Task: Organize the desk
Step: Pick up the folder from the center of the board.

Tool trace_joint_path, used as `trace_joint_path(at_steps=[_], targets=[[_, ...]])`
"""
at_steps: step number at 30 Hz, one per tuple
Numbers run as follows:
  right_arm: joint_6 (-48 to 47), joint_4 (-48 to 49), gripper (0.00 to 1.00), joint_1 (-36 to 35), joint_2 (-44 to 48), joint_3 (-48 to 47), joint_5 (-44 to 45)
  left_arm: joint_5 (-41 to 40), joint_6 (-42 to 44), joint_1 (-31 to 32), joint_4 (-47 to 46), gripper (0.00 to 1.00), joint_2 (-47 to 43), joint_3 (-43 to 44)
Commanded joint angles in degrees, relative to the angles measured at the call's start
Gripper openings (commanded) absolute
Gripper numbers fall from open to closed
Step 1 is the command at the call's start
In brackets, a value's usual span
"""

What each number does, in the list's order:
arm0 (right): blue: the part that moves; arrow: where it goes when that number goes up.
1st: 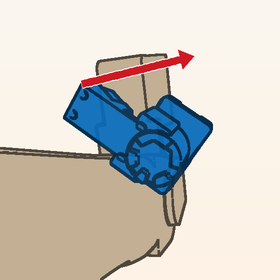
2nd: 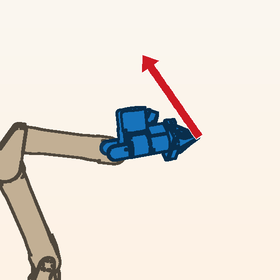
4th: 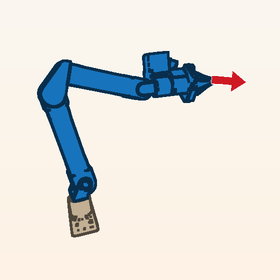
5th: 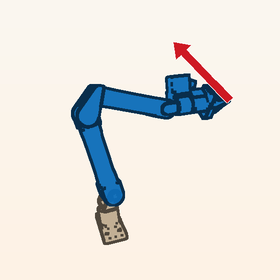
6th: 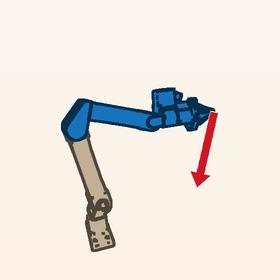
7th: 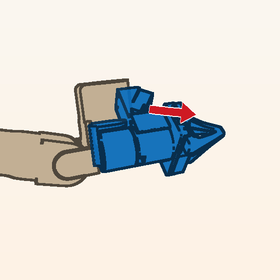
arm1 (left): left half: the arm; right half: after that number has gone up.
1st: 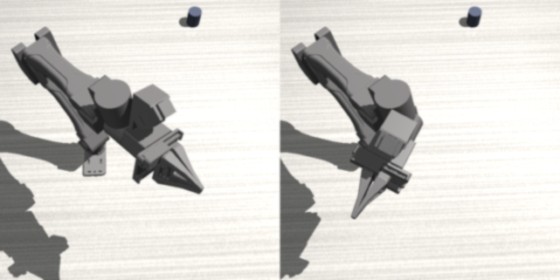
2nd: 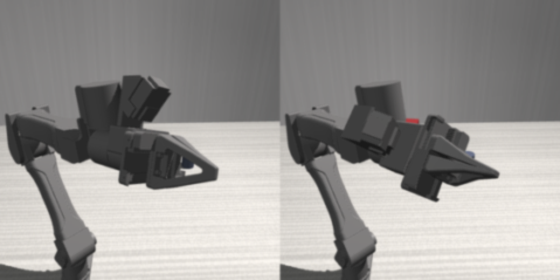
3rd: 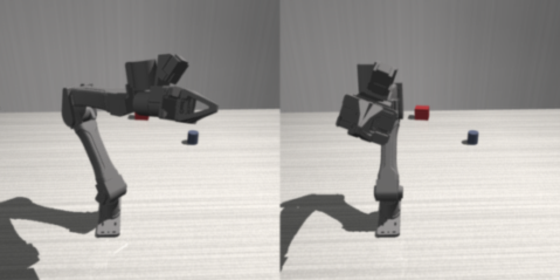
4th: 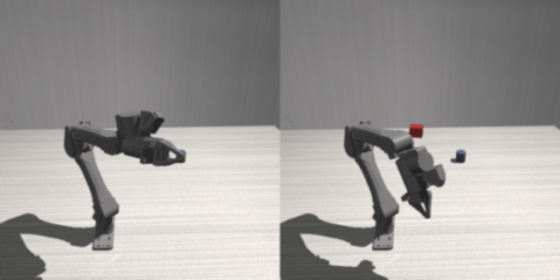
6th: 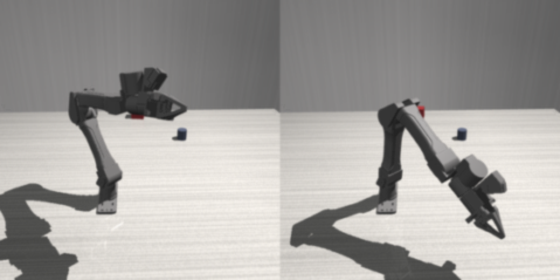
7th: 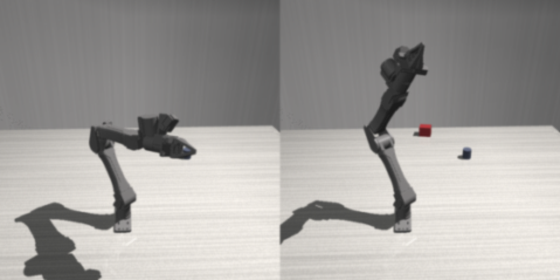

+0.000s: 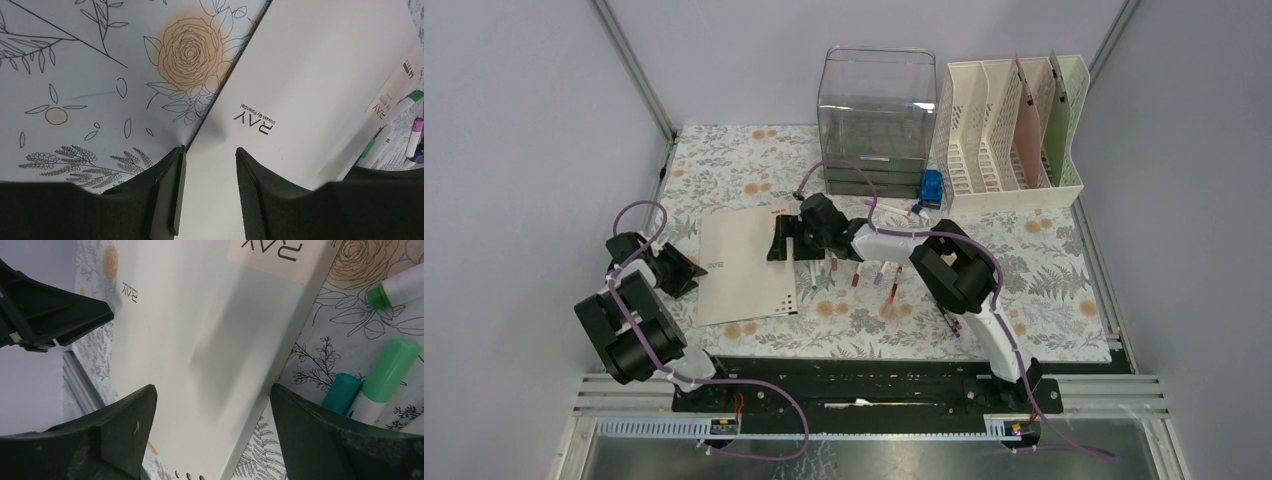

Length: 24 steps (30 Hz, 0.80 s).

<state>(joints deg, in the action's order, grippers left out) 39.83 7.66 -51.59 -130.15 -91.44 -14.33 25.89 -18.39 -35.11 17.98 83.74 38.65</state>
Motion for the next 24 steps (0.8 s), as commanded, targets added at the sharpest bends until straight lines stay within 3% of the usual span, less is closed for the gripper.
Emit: trace_joint_path(at_steps=[1,5,14,24], targets=[[8.8,11.3,0.89,-1.7,0.1,-0.9,-13.9,8.7,-1.0,1.1,0.9,0.45,2.3,-1.2],[14.5,18.0,0.89,-1.5,1.9,-1.7,-16.9,11.9,-1.0,1.0,0.0,0.45,3.7,-1.5],[20.7,19.6,0.89,-1.5,3.0,-0.7,-15.3,16.0,-1.0,1.1,-1.1,0.46,5.7,-1.7],[33.4,29.3,0.87,-1.5,3.4,1.6,-15.5,18.5,-2.1,1.1,-2.1,0.43,5.6,-2.4]])
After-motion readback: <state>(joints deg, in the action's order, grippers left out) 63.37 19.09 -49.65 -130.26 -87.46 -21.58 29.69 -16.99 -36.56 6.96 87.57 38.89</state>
